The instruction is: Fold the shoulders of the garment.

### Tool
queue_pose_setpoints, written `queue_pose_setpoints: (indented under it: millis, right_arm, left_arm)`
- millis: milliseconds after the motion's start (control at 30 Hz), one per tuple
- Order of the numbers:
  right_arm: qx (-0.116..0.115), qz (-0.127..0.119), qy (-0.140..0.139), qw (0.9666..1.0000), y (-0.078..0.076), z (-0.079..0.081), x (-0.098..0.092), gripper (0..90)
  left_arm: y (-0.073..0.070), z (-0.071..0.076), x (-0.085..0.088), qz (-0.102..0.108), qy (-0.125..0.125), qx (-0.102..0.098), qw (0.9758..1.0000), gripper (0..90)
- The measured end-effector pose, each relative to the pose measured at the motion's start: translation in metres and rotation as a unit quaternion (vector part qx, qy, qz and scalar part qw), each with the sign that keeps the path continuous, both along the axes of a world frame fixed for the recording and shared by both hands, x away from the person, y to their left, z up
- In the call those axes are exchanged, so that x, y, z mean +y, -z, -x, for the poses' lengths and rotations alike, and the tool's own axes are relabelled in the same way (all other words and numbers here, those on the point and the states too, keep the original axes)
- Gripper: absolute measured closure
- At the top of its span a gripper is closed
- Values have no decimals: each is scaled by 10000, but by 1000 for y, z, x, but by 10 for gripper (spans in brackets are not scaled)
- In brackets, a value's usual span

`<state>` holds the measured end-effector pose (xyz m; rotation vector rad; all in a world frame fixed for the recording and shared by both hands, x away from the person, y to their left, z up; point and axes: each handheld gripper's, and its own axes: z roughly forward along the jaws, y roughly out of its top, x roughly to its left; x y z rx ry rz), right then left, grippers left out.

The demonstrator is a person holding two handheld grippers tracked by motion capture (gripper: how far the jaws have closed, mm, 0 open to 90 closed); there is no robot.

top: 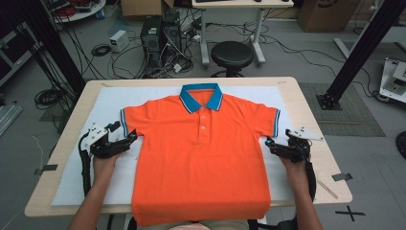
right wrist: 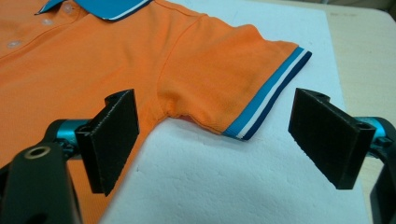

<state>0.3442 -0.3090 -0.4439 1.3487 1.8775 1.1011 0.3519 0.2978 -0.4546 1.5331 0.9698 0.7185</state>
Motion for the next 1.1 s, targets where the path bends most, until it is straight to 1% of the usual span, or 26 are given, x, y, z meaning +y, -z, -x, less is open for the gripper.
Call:
queue_pose_setpoints:
  millis: [67,100,167,267,300,333,400,433,500,533,600,667,700,733,767,800,867,967,1033,1067,1100]
  right_arm:
    - [37,3,13,10000,-2,-1,1,164]
    - [82,2,73,9999,-7,-6,1,164]
    - [133,24,145,9998,-11,-11,0,164]
    - [386,127,196,9990,-17,-25,1,168]
    - [386,127,196,9990,-17,-25,1,168]
    - [420,250,236,9985,-21,-32,2,176]
    - [577,240,268,9977,-22,-42,1,176]
    - [577,240,268,9977,-22,-42,1,176]
    - [736,233,285,9966,-22,-51,1,176]
    - [829,305,349,9955,-22,-60,1,176]
    - [880,287,386,9950,-21,-65,1,176]
    - [974,217,419,9941,-17,-70,0,176]
    - [974,217,419,9941,-17,-70,0,176]
    - [1109,186,478,9925,-12,-74,-2,177]
    - [1156,183,494,9919,-10,-76,-3,177]
    - [1217,194,521,9910,-9,-77,-4,186]
    - [1260,238,514,9904,-7,-79,-3,245]
    - [1305,267,517,9897,-5,-82,-1,247]
    - [1401,334,568,9879,-4,-85,0,283]
    - [1451,387,657,9865,-3,-86,0,314]
    - [1541,417,743,9844,-3,-88,1,326]
  left_arm:
    - [0,0,0,-5,3,-4,10000,197]
    - [0,0,0,-11,8,2,10000,197]
    - [0,0,0,-1,7,11,10000,197]
    - [0,0,0,2,7,11,10000,197]
    - [0,0,0,3,10,12,10000,197]
    - [0,0,0,5,31,12,10000,197]
    - [0,0,0,1,37,11,10000,197]
    - [0,0,0,1,37,11,10000,197]
    - [0,0,0,-8,44,11,10000,197]
    - [0,0,0,-17,45,7,10000,197]
    - [0,0,-1,-27,51,2,10000,197]
    - [0,0,-1,-32,52,12,10000,197]
    - [0,0,-1,-32,52,12,10000,197]
    - [0,0,-1,-41,48,12,10000,197]
    - [0,0,-1,-46,49,10,10000,197]
    - [0,0,-1,-50,50,10,10000,197]
    - [0,0,-1,-56,53,12,10000,197]
    - [0,0,-1,-67,51,18,10000,197]
    - [0,0,-1,-70,49,19,10000,197]
    - [0,0,-1,-73,48,20,10000,197]
    - [0,0,-1,-64,51,22,10000,197]
